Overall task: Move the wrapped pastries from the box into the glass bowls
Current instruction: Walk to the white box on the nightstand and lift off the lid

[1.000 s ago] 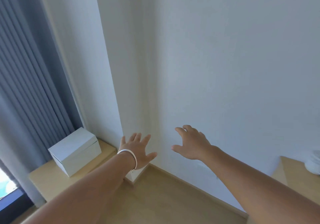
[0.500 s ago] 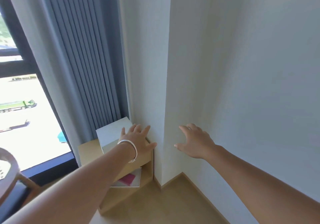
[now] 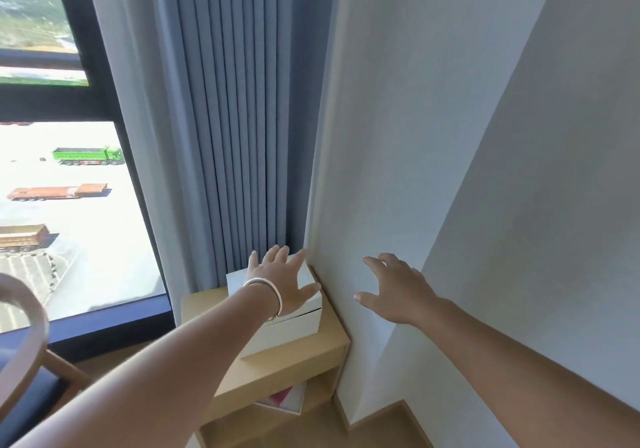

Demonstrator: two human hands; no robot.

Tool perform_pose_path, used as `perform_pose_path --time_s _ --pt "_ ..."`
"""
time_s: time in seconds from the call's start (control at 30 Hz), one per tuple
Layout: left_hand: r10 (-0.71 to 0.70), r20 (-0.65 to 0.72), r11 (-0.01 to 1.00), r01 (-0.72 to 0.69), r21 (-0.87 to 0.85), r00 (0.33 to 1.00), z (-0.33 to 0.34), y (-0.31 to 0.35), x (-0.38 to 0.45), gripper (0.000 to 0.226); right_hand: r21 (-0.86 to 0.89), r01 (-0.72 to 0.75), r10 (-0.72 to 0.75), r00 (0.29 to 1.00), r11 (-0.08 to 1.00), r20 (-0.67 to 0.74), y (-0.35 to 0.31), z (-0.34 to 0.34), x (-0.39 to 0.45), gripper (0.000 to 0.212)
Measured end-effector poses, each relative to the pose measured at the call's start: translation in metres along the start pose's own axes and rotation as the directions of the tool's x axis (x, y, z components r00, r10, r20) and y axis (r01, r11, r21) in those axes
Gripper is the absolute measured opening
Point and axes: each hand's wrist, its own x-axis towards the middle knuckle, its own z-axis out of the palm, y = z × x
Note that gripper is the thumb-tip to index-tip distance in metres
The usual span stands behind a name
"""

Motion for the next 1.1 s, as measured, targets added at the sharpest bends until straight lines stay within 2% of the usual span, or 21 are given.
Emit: perform_pose_path --time_s 0.43,0.77,0.97,1.1 --pt "-0.233 0.118 0.97 0.239 -0.037 0.965 0.047 -0.114 0.087 0.082 -0.007 0.222 -0.219 0.967 0.975 0.129 -0.063 0.041 0.179 0.077" --pt "-0.464 0.256 0.871 0.49 -0.046 0.848 0.098 -0.152 0.162 0.08 -0.026 0.399 -0.382 0.894 0.917 0.232 -0.069 0.097 0.324 0.075" --pt "-0.511 0.322 0.825 0.56 -0.076 0.797 0.127 -0.155 0.194 0.082 -0.016 0.413 -0.392 0.877 0.911 0.278 -0.062 0.128 0.374 0.071" --pt "-0.525 0.382 0.797 0.596 -0.093 0.761 0.154 -0.16 0.206 0.082 0.013 0.394 -0.372 0.856 0.919 0.359 -0.055 0.154 0.396 0.076"
